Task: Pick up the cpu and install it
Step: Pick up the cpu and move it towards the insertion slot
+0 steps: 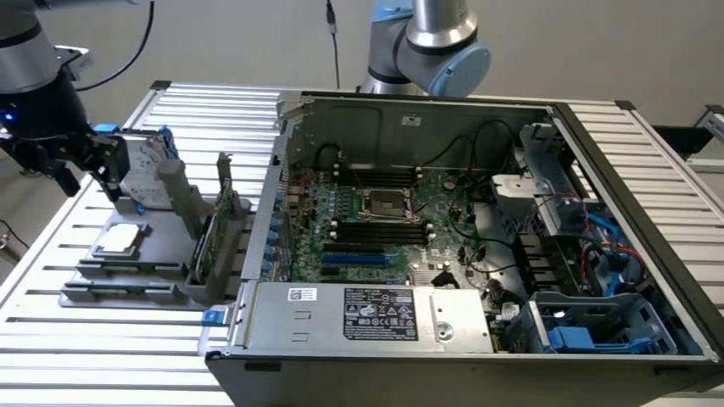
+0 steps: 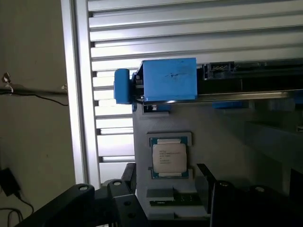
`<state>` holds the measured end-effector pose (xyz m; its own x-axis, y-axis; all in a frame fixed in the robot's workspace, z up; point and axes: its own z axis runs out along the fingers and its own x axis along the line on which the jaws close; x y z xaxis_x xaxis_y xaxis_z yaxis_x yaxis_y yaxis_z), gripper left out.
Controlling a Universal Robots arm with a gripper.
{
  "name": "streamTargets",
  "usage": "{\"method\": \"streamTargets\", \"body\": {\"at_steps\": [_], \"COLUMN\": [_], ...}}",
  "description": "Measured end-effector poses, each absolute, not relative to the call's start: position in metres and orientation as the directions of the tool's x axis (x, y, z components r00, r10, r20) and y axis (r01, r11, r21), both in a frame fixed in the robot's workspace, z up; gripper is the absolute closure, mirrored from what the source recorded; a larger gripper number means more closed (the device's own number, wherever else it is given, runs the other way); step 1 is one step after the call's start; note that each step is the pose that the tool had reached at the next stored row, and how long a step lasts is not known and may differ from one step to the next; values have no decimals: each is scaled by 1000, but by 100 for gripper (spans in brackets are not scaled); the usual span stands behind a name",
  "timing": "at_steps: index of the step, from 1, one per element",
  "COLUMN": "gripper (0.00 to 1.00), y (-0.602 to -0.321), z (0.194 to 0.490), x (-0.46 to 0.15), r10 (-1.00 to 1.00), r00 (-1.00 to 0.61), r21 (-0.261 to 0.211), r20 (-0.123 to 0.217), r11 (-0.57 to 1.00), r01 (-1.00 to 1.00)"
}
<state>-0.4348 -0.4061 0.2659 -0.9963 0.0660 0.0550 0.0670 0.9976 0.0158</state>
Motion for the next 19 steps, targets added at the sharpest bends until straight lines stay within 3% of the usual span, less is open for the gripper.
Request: {"method": "streamTargets", "body": {"at_steps": [19], "gripper": [38], "y": [-419], "z": [231], "x": [-423], "r10": [60], "r00": [-997], "r21": [16], "r20": [55], "r11": [998], "r01": [61]}}
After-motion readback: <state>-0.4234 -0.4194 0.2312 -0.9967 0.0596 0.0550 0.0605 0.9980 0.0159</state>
